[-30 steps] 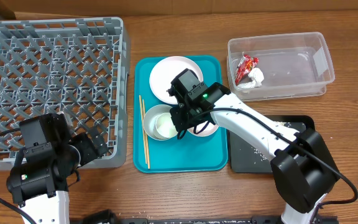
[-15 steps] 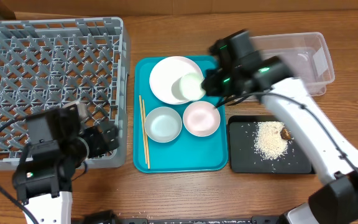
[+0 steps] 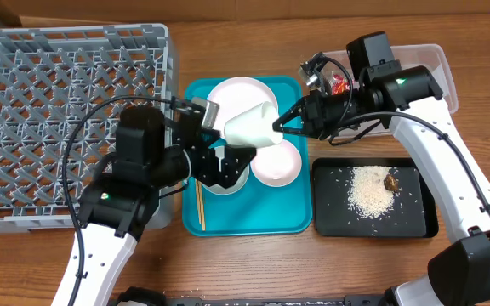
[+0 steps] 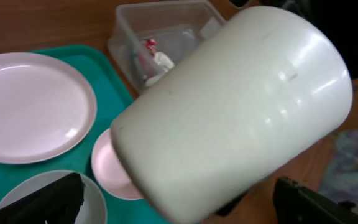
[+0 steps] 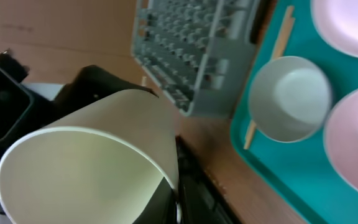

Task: Sort waste into correct bins and load items into the dishwasher
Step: 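Grasp the white cup with the left gripper and lift it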

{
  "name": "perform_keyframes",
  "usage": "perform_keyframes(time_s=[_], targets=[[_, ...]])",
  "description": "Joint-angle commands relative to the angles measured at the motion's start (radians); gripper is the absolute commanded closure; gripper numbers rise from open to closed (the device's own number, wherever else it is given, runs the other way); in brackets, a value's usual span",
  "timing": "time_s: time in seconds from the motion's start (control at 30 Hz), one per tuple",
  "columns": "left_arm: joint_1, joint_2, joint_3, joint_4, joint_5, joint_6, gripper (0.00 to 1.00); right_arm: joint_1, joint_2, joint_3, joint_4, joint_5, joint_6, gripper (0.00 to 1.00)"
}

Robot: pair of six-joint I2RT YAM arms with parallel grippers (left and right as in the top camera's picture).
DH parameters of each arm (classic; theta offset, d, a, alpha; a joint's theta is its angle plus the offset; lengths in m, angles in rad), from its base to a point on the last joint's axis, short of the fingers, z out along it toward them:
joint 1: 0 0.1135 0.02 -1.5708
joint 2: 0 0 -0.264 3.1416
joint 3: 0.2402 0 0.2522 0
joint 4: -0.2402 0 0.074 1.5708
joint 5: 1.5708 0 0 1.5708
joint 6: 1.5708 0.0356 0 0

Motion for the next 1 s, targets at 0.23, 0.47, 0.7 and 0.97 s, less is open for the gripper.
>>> perform_keyframes(time_s=[0.23,0.47,0.7,0.97], targets=[[-0.018,0.007,0.017,0.073,0.161,-0.014,0.19,0.005,-0.003,0.002,0.003,-0.312,-0.050,0.96],[-0.018,0.006,0.017,0.153,0.188,-0.014,0.13,0.005,-0.003,0.002,-0.024,-0.329,-0.049,0.96],[-0.017,0.003,0.017,0.197,0.196,-0.014,0.12,0.005,0.001,0.002,-0.073,-0.228,-0.045,0.96],[-0.017,0.003,0.017,0.244,0.266,-0.018,0.26,0.005,0.003,0.002,-0.072,-0.225,-0.045,0.96]])
